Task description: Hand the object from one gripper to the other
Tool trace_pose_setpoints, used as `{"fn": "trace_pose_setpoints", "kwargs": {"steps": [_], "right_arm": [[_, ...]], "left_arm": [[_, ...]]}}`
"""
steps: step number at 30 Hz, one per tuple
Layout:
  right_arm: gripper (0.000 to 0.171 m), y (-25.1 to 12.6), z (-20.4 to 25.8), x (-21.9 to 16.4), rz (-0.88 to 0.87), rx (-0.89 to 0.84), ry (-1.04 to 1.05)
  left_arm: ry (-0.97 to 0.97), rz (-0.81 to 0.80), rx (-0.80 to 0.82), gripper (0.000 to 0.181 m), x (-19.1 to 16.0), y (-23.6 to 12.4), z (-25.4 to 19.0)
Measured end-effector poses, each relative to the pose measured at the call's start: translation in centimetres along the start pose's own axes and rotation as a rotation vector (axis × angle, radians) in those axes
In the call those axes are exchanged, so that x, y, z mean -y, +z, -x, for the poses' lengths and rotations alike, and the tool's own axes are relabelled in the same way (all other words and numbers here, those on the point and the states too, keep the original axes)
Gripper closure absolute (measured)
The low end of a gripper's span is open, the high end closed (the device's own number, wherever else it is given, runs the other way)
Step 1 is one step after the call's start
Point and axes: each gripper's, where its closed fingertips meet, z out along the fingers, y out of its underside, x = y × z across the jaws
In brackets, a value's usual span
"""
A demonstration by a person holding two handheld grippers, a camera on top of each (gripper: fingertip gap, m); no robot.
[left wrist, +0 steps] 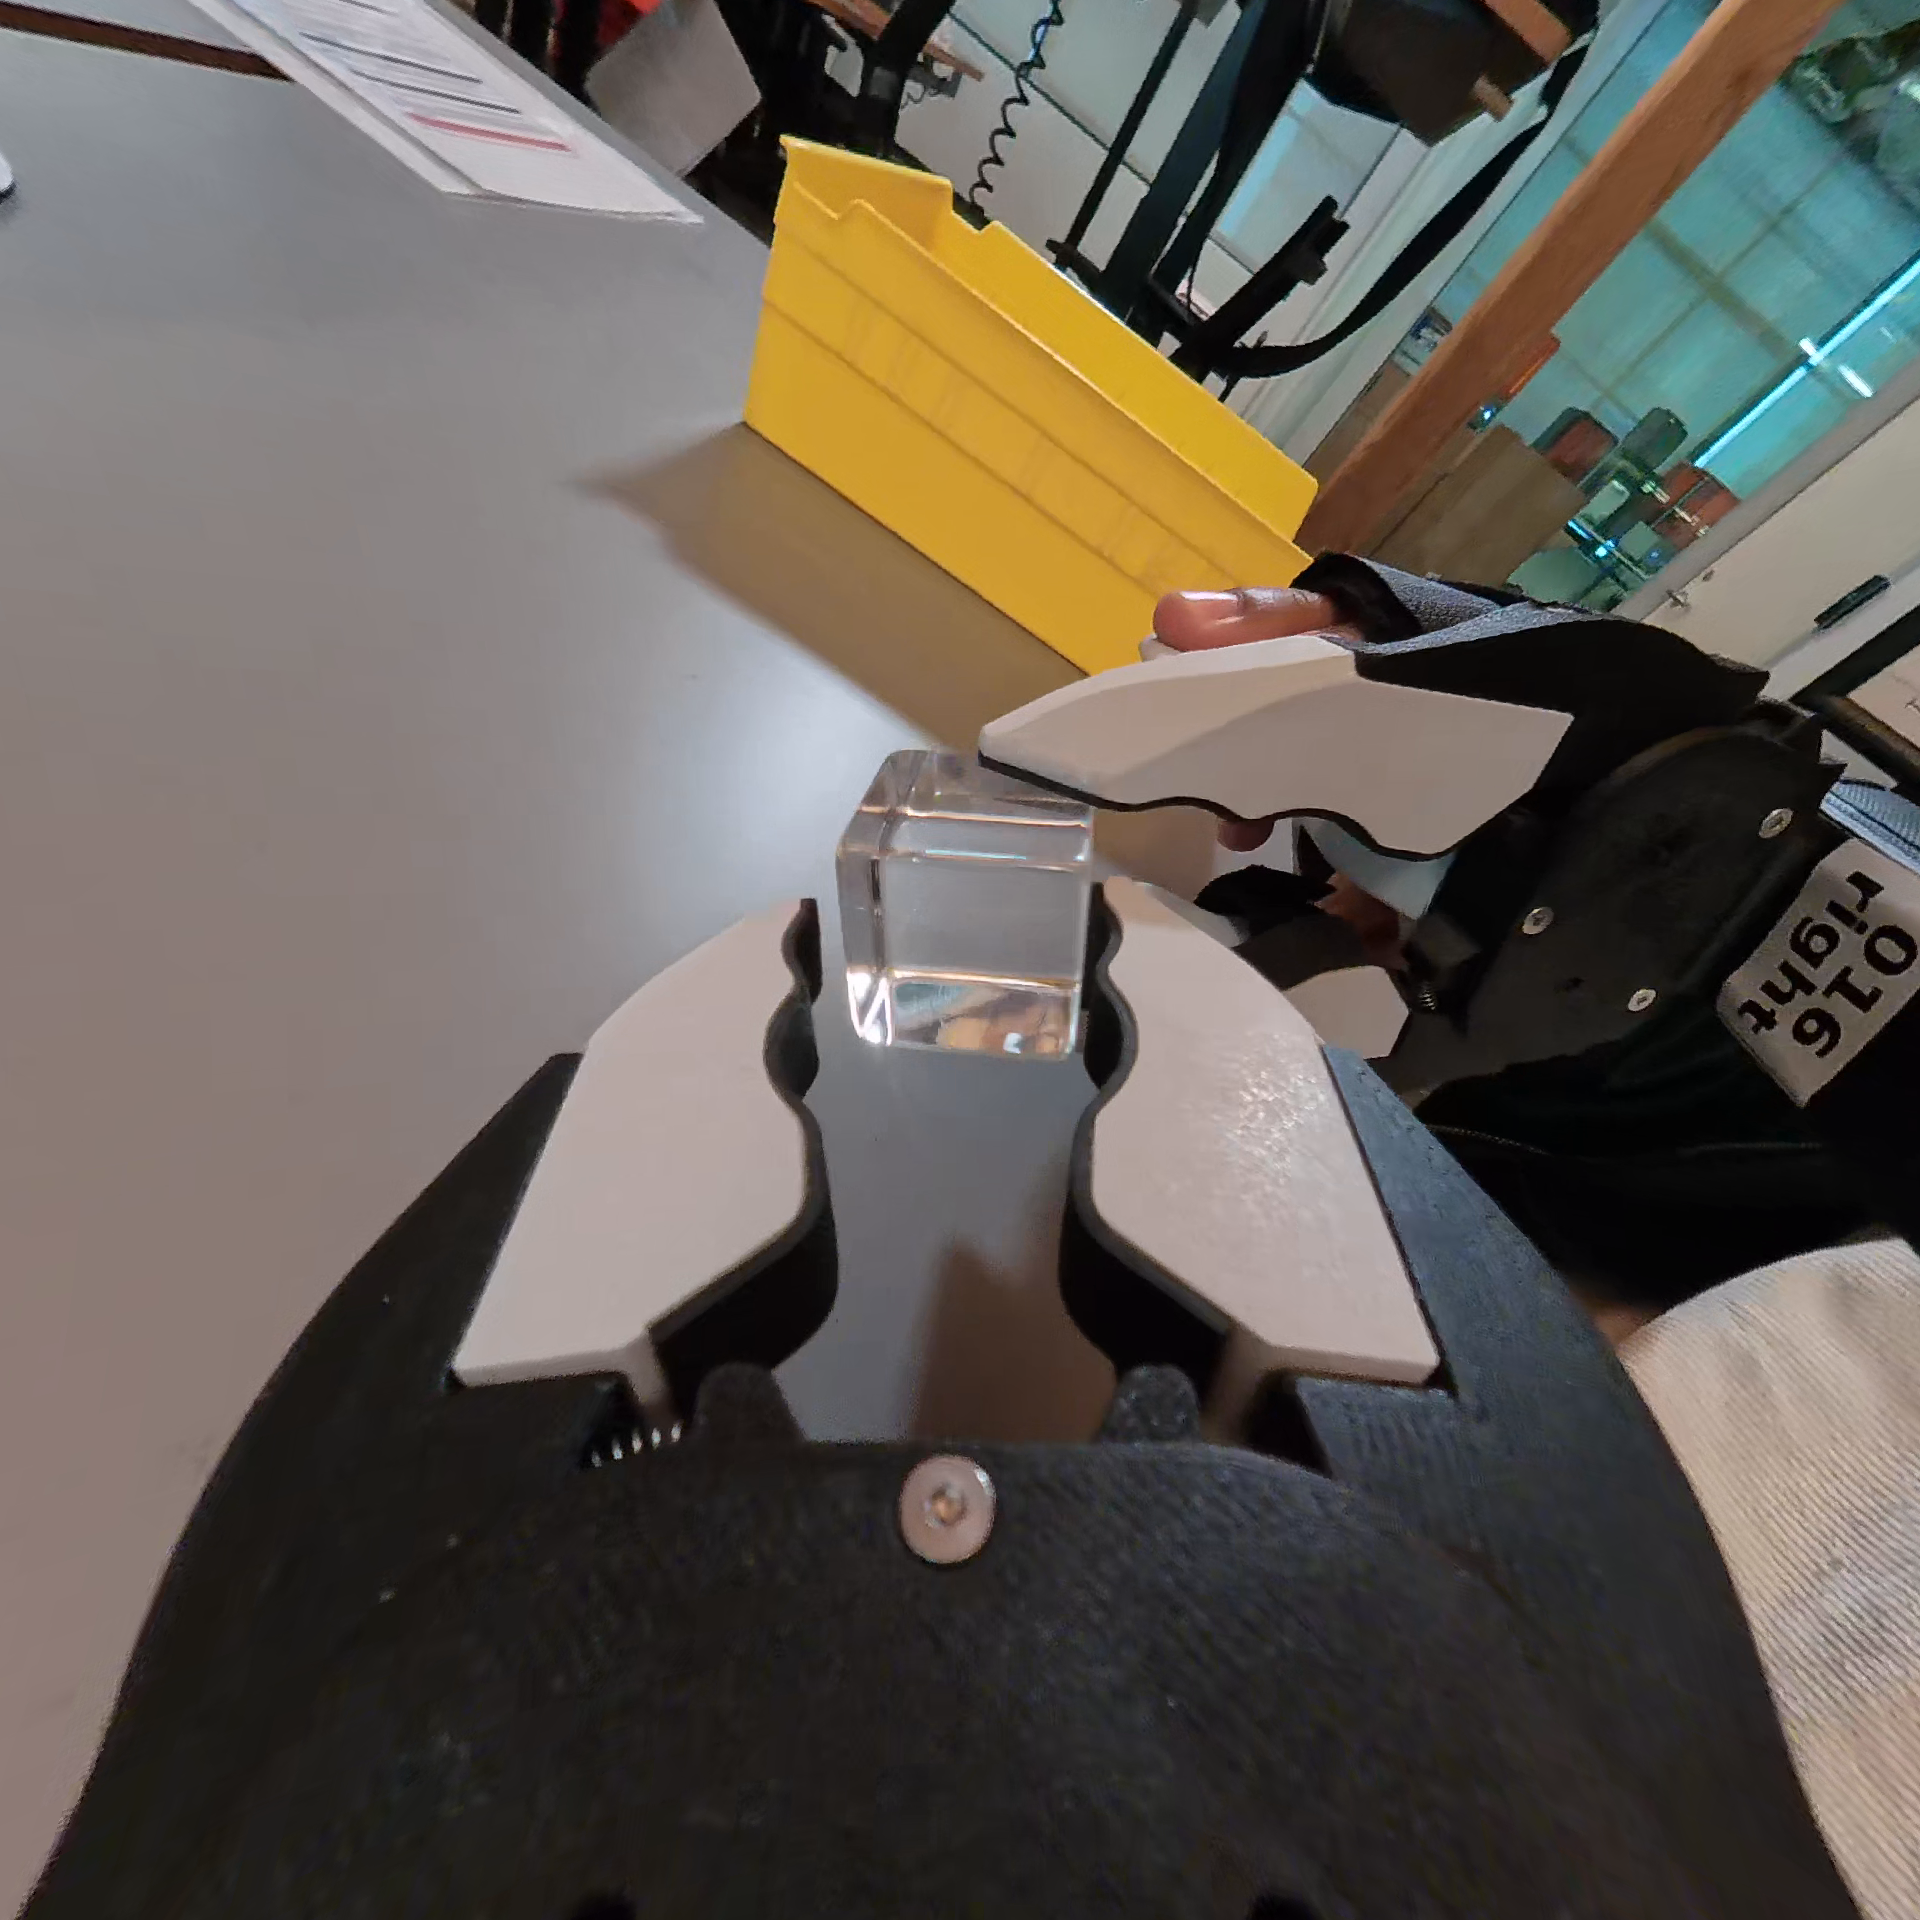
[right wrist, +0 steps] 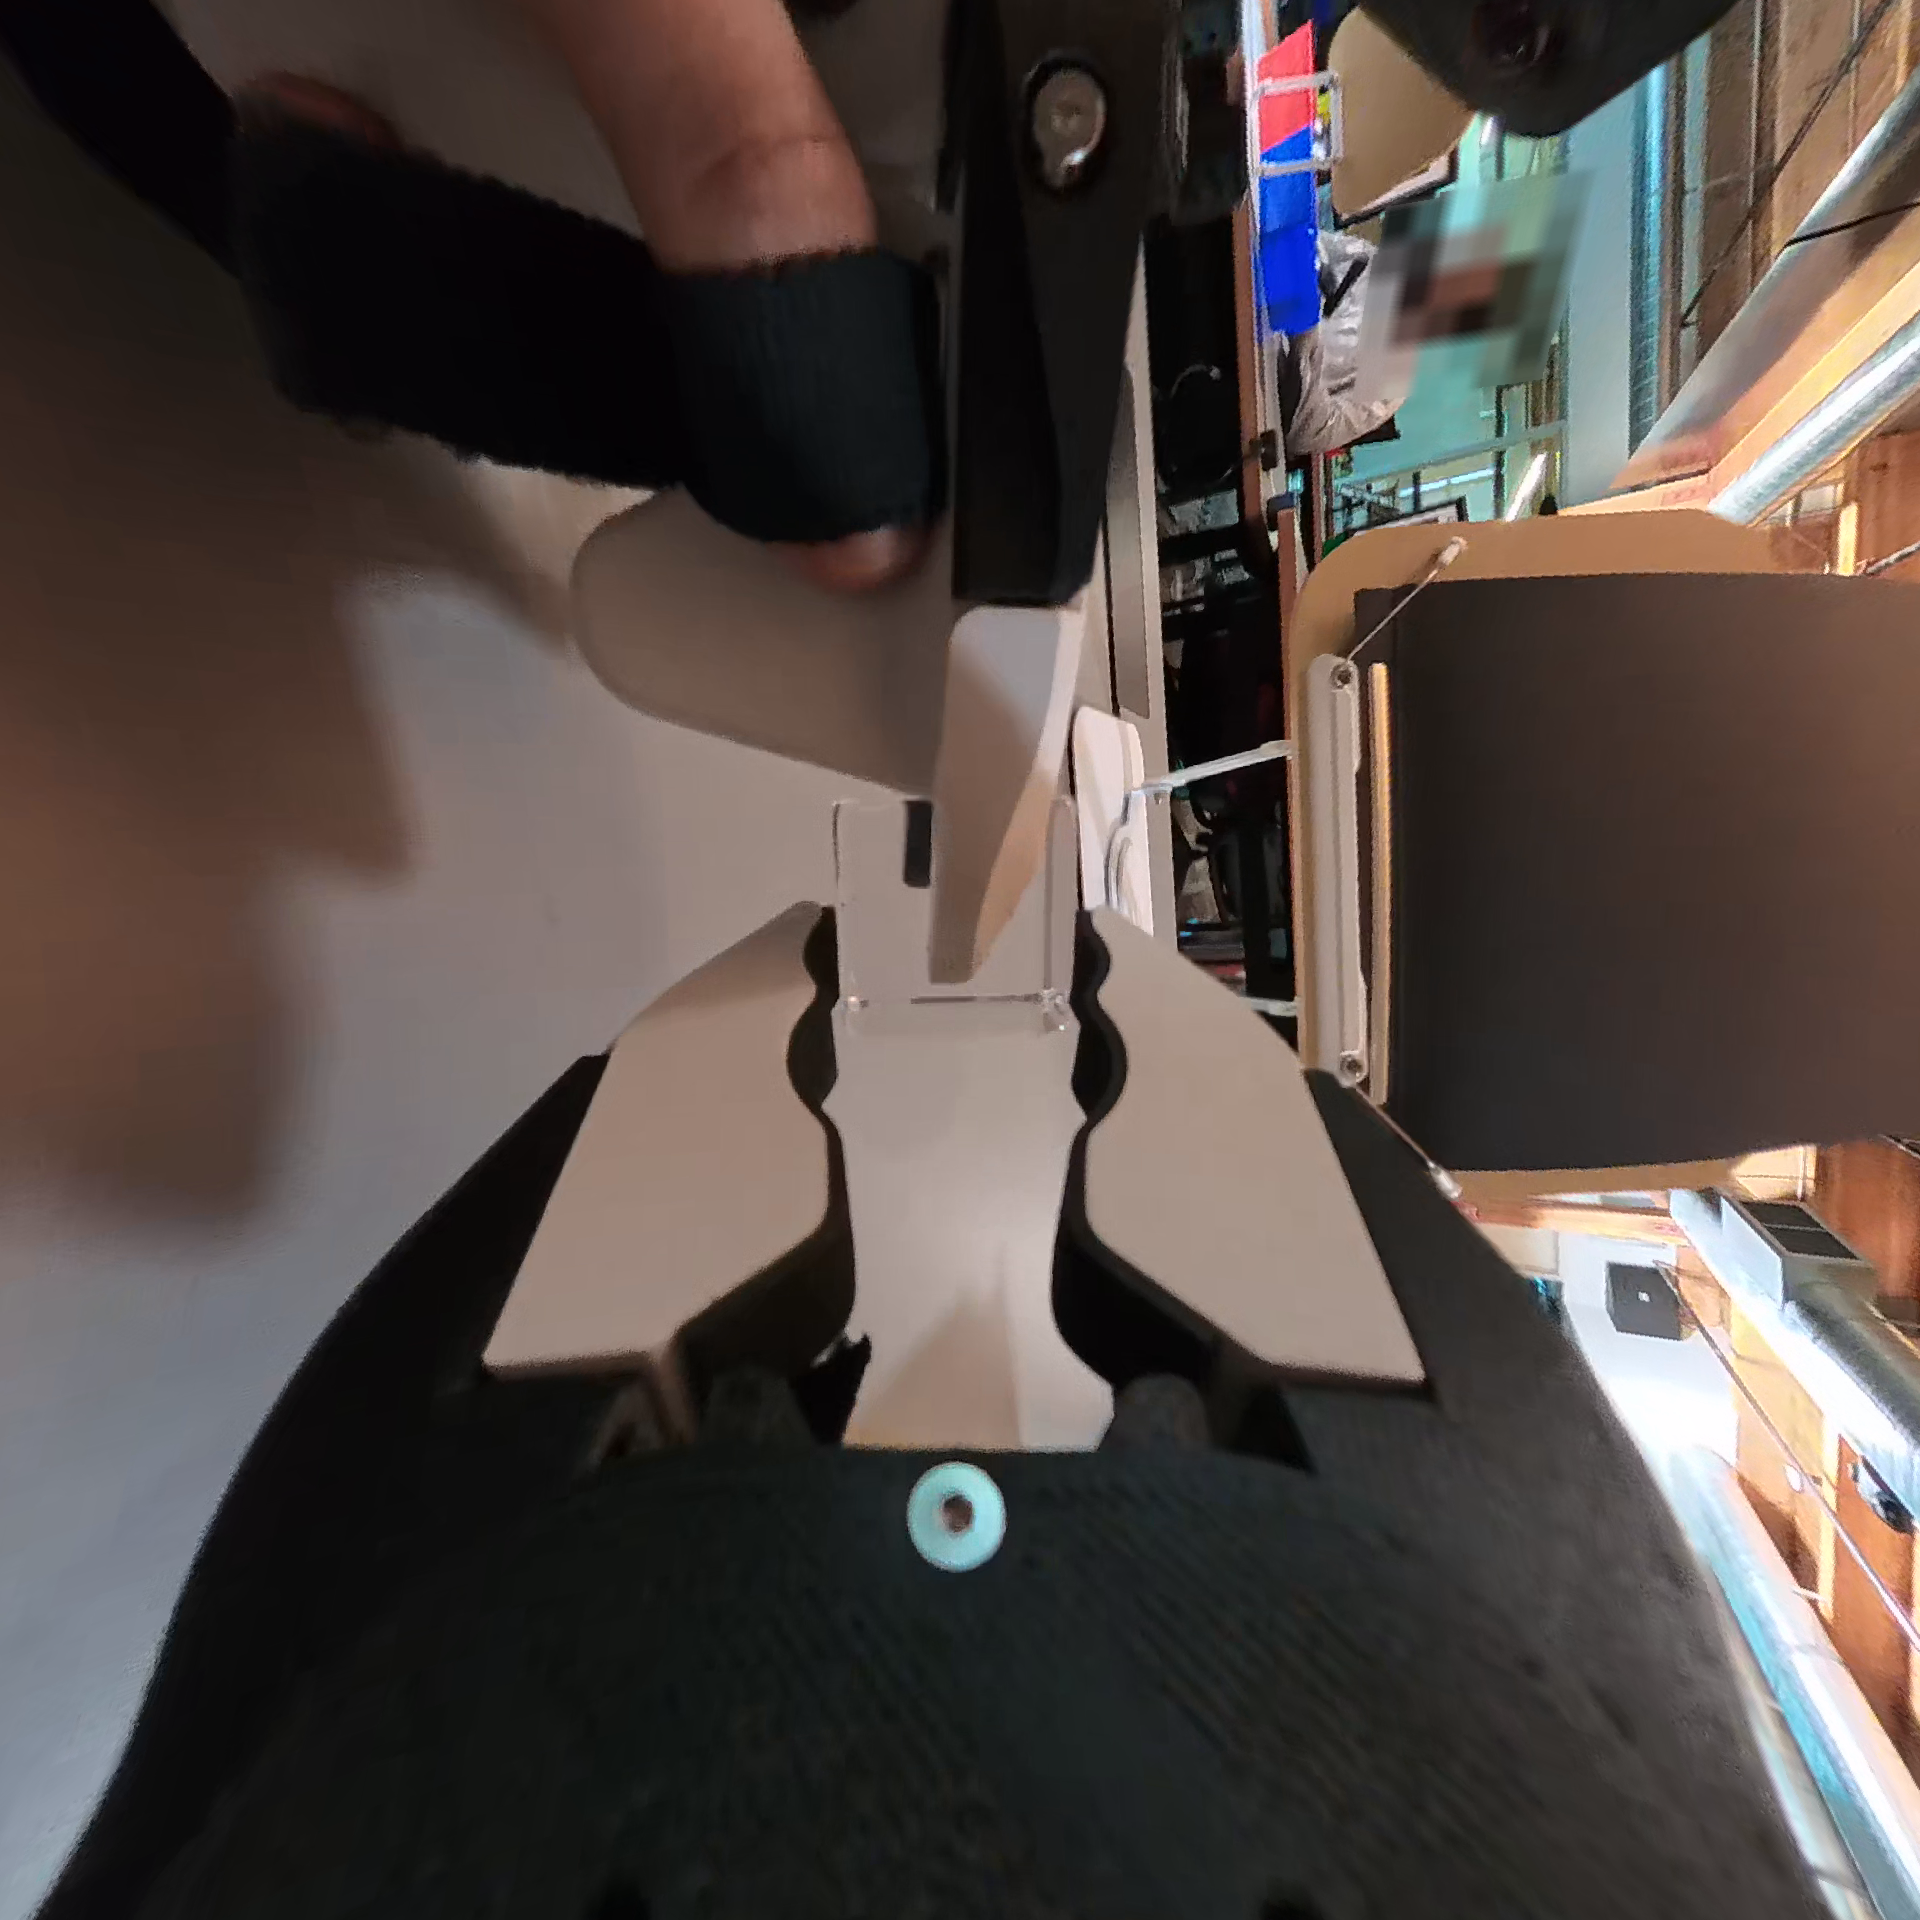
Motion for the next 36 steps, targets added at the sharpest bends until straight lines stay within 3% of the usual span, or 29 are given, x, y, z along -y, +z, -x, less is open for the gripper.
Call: {"fn": "trace_pose_setpoints", "kwargs": {"steps": [11, 16, 24, 29, 36], "right_arm": [[0.126, -0.2, -0.6, 0.7, -0.09, -0.024, 0.088], [0.102, -0.5, -2.0, 0.1, -0.224, 0.035, 0.43], [0.091, -2.5, -5.6, -0.9, -0.655, 0.306, 1.221], [0.096, -3.4, -5.9, -0.2, -0.766, 0.41, 1.306], [0.103, -3.6, -5.3, 0.8, -0.805, 0.539, 1.383]], "left_arm": [[-0.03, -0.036, -0.046, 0.137, 0.8, -0.4, -0.4], [-0.059, -0.132, -0.033, 0.138, 2.2, -1.6, 0.4], [-0.058, -0.3, -0.188, 0.138, 4.6, -3.3, -1.3], [0.003, -0.327, -0.201, 0.138, 5.0, -3.8, -2.0], [0.12, -0.235, -0.215, 0.138, 3.6, -2.4, -3.5]]}}
